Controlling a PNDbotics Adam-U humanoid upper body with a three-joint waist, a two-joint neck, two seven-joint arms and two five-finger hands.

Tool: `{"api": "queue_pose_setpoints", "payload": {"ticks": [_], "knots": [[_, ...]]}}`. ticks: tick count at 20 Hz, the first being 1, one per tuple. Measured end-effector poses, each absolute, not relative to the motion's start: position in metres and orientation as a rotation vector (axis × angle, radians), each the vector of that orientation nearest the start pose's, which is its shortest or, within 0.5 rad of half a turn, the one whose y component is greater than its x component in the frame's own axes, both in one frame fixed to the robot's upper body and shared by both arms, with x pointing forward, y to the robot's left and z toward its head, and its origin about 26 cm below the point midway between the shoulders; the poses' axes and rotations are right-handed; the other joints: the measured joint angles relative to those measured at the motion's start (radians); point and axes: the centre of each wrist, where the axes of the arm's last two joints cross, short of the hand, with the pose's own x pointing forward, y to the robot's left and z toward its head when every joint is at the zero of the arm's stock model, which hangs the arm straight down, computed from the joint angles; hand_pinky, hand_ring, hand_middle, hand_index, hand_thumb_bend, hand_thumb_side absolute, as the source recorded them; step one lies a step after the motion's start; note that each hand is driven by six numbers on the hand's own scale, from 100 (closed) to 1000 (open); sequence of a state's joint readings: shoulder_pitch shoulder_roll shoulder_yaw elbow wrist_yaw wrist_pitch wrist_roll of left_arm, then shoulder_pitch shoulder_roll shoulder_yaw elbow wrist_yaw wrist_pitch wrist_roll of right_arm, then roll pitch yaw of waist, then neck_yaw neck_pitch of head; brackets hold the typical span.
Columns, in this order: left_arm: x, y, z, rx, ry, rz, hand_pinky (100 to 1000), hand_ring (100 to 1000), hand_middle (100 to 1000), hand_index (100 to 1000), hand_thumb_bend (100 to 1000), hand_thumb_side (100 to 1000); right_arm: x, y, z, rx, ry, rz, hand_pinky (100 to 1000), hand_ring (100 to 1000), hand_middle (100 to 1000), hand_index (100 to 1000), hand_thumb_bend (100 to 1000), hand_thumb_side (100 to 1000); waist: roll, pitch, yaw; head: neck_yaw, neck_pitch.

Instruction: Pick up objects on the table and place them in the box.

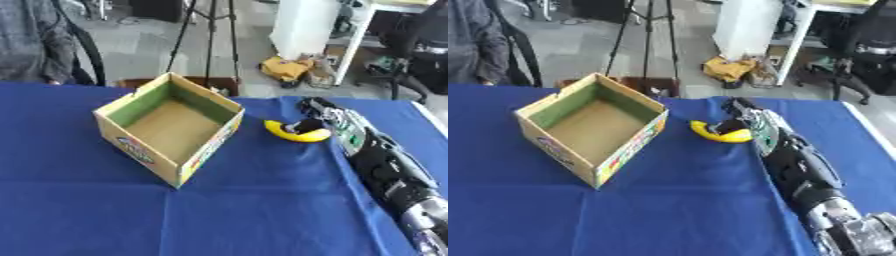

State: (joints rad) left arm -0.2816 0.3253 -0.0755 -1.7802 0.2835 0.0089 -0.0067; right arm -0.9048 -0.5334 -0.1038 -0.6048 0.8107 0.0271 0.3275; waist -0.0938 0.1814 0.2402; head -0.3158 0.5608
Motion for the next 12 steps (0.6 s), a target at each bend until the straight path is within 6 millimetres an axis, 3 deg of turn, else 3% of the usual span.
{"api": "queue_pose_setpoints", "payload": {"ticks": [12], "knots": [[0.3262,0.2594,0.1384,-0.154,-1.996,-0.229,605,625,682,698,561,1000,0.4626,-0.4016,0.1331,-0.724,-0.988,0.929,729,771,739,849,373,414,0.007,0.0,-0.002,0.006,0.0]]}}
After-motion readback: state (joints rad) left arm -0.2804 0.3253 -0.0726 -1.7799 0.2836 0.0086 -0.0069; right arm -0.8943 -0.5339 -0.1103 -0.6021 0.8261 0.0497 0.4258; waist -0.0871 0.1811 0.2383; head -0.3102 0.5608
